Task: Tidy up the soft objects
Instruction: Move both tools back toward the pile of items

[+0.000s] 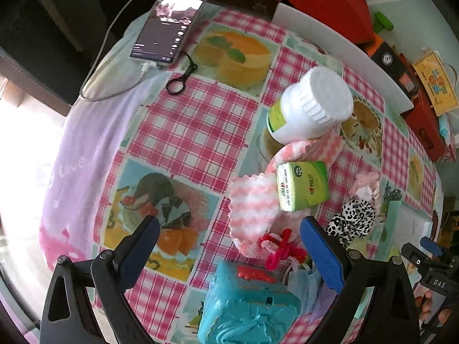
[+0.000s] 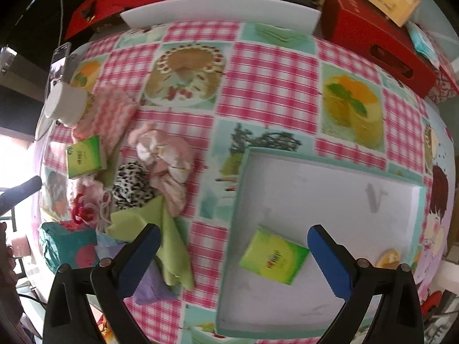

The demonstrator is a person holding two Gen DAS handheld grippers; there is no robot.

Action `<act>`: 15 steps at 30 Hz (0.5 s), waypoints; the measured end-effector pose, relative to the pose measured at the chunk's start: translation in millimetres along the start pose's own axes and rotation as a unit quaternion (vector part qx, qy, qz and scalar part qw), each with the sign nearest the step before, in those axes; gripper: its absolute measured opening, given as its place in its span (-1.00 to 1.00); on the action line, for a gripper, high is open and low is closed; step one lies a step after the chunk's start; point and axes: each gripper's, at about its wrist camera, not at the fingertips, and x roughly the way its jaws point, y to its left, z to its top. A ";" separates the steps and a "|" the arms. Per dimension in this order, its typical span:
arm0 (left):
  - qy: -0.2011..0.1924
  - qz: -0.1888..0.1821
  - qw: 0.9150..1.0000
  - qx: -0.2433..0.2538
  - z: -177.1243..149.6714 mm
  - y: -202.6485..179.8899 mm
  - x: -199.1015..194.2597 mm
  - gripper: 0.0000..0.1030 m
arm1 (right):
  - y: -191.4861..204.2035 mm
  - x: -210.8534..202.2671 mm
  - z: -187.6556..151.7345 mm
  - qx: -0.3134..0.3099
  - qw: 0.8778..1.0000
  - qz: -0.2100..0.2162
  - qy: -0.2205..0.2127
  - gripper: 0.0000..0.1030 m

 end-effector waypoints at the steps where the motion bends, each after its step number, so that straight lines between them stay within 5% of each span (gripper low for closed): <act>1: 0.001 -0.001 1.000 0.003 -0.1 -2.2 2.7 0.91 | 1.1 1.8 0.7 -0.002 1.000 0.001 0.001 1.00; 15: 0.027 -0.009 0.999 0.037 -2.5 -37.3 30.4 0.91 | 45.3 17.0 15.8 -0.022 1.000 0.003 0.006 1.00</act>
